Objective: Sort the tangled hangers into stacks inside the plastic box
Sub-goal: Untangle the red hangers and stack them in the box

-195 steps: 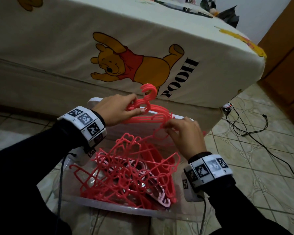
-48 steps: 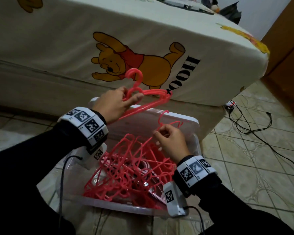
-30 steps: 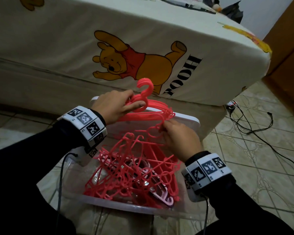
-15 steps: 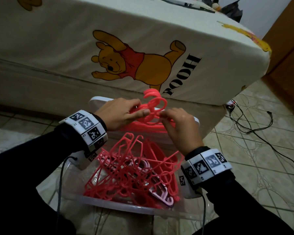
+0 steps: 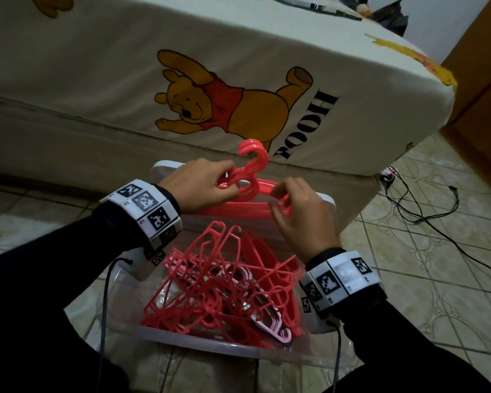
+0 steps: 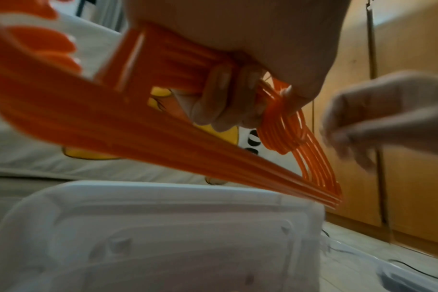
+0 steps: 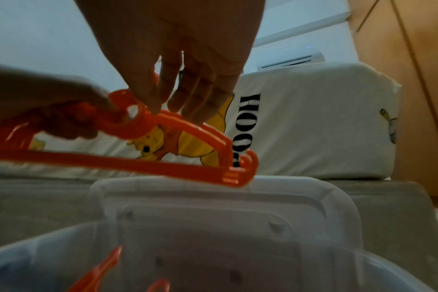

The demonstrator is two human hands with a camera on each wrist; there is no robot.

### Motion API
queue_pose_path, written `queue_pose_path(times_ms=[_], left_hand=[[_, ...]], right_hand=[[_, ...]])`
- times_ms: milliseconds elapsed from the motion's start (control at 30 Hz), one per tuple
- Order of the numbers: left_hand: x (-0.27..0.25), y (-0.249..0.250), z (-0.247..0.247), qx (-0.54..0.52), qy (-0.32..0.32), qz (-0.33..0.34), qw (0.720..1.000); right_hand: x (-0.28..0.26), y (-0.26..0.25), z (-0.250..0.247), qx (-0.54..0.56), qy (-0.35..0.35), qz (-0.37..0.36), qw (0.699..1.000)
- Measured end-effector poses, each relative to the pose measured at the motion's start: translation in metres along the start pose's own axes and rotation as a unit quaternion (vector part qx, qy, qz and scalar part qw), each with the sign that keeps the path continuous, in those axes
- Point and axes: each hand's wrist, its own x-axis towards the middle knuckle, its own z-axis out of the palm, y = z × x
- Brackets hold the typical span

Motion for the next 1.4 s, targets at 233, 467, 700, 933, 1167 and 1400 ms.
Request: queue_pose_path(times_ms=[233,467,700,933,1167,1400], left_hand=[[0.008,-0.02,-0.014,0.02,0.032,-0.04,0.998],[0.006,-0.027,-0.018,0.049,0.021,-0.046,0.998],[0.008,-0.03,-0.019,0.038,0.037,-0.042,0.998],[0.009,-0.034,-0.02,0.038,0.049,-0.038,0.997],[0.01,-0.032,-0.022,0.038,0.092,-0.034,0.994],[0.008,-0.029,-0.026,0.007,0.133,-0.045,0.99]], right_hand=[[-0.024,-0.01,0.061,-0.073,-0.269,-0.05,0.959],[-0.033,-0.05,0.134,-0.094,-0.427,-0.118,0.892],[-0.042,-0.074,0.185,-0.185,-0.415,-0.146,0.879],[-0.038,-0.073,0.183,-0.202,-0.377,-0.195,0.883],[-0.008,-0.059,0.14,-0.133,-0.301,-0.128,0.935],[-0.003,-0.022,0.065,0.02,-0.304,0.046,0.951]])
